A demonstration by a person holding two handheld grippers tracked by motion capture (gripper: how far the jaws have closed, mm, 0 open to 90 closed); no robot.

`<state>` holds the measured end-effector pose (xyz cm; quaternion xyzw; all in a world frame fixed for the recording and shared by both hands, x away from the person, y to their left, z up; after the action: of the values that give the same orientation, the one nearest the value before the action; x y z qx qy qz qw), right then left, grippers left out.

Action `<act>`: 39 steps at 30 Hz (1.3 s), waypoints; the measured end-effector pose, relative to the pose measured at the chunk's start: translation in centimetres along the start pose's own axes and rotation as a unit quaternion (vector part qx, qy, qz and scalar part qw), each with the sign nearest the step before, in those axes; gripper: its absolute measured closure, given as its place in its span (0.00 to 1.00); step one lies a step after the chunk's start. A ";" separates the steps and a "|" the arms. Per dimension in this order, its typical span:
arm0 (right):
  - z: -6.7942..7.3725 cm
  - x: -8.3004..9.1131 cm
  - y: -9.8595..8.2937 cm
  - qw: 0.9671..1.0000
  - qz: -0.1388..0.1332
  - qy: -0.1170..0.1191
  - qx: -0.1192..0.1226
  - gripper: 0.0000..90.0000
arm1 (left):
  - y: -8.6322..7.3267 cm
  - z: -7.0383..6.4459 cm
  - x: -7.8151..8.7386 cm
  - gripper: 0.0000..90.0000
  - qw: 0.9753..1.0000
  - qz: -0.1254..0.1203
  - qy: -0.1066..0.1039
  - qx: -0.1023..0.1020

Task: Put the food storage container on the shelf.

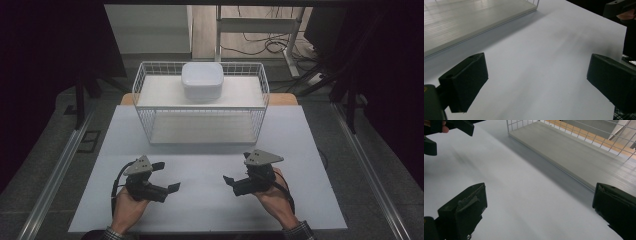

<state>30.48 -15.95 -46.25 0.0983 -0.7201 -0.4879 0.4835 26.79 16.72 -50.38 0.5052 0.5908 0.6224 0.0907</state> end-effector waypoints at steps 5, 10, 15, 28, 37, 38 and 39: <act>0.0 0.6 -0.4 1.000 0.000 -0.002 -0.004 0.00 | -1.0 0.2 0.9 0.04 1.000 0.005 0.011 0.008; -0.3 1.4 -1.5 1.000 0.002 -0.007 -0.013 0.00 | -1.9 0.5 1.5 0.04 1.000 0.009 0.020 0.015; -0.9 2.3 -2.9 0.999 0.006 -0.019 -0.025 0.00 | -2.6 0.5 2.2 0.04 0.999 0.013 0.032 0.017; -2.8 5.3 -6.4 0.996 0.012 -0.073 -0.056 0.00 | -4.9 1.1 3.8 0.04 0.997 0.020 0.063 0.030; -3.0 5.9 -8.7 0.994 0.030 -0.081 -0.074 0.00 | -6.3 1.6 4.8 0.04 0.995 0.032 0.082 0.040; -2.9 5.8 -9.0 0.993 0.032 -0.082 -0.074 0.00 | -6.5 1.6 4.9 0.04 0.995 0.034 0.084 0.040; -2.9 5.8 -9.3 0.993 0.035 -0.082 -0.076 0.00 | -6.6 1.5 4.9 0.04 0.995 0.035 0.086 0.040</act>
<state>26.73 -25.97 -49.97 -0.0041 -0.7212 -0.5304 0.4456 22.41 23.09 -53.57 0.4739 0.6027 0.6420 -0.0024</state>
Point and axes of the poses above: each handheld gripper's, and its own axes: x roughly backward along the jaws, y roughly out of its top, z roughly to its left, the point moved 2 cm from there along -x, roughly forward along the jaws, and after that the axes turned 4 degrees about z, right-handed, at the moved point
